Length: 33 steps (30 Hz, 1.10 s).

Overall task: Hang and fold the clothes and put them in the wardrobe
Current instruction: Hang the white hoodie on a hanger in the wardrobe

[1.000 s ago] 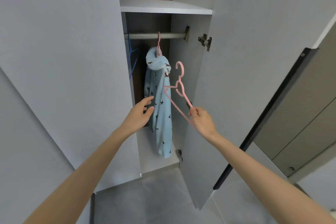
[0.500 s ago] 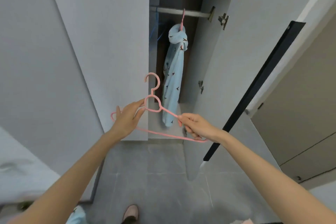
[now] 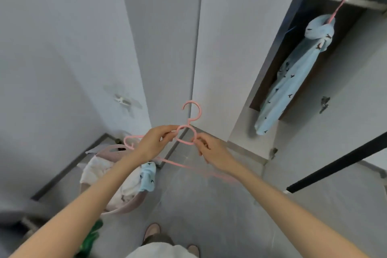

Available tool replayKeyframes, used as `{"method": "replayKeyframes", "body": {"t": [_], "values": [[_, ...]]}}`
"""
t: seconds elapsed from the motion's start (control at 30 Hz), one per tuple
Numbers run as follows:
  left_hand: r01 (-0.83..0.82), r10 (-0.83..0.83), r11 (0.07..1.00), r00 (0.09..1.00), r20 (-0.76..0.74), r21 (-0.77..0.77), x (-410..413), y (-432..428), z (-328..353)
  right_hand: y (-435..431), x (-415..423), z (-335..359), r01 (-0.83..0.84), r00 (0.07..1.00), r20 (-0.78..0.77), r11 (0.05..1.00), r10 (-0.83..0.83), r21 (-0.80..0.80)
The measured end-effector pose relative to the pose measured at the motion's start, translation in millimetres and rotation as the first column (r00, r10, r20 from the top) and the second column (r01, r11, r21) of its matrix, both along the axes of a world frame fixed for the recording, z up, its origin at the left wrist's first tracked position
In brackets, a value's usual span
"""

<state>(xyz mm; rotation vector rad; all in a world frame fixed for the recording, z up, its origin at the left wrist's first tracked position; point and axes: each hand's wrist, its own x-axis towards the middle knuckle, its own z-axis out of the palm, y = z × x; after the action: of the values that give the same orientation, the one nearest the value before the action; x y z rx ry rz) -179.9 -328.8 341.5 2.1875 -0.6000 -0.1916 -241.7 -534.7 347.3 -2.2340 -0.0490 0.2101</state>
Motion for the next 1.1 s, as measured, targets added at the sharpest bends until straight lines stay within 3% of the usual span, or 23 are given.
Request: {"method": "replayKeyframes", "body": {"t": [0.2, 0.33, 0.5, 0.77, 1.1], "values": [[-0.18, 0.18, 0.984, 0.981, -0.072, 0.007, -18, 84, -26, 85, 24, -32, -0.118, 0.991, -0.063, 0.993, 0.118, 0.007], [-0.291, 0.291, 0.957, 0.956, -0.036, 0.021, -20, 152, -49, 135, 40, -57, -0.147, 0.982, -0.124, 0.989, 0.143, -0.02], [-0.436, 0.437, 0.898, 0.86, -0.264, 0.064, -7, 227, -84, 192, 72, -101, -0.024, 0.977, -0.212, 0.998, 0.01, -0.066], [-0.388, 0.418, 0.906, 0.75, -0.512, 0.17, 42, 286, -181, 230, 122, -181, 0.225, 0.923, -0.295, 0.968, -0.248, -0.108], [-0.384, 0.366, 0.911, 0.585, -0.723, 0.151, 76, 246, -333, 204, 146, -283, 0.317, 0.912, -0.223, 0.937, -0.344, -0.146]]}}
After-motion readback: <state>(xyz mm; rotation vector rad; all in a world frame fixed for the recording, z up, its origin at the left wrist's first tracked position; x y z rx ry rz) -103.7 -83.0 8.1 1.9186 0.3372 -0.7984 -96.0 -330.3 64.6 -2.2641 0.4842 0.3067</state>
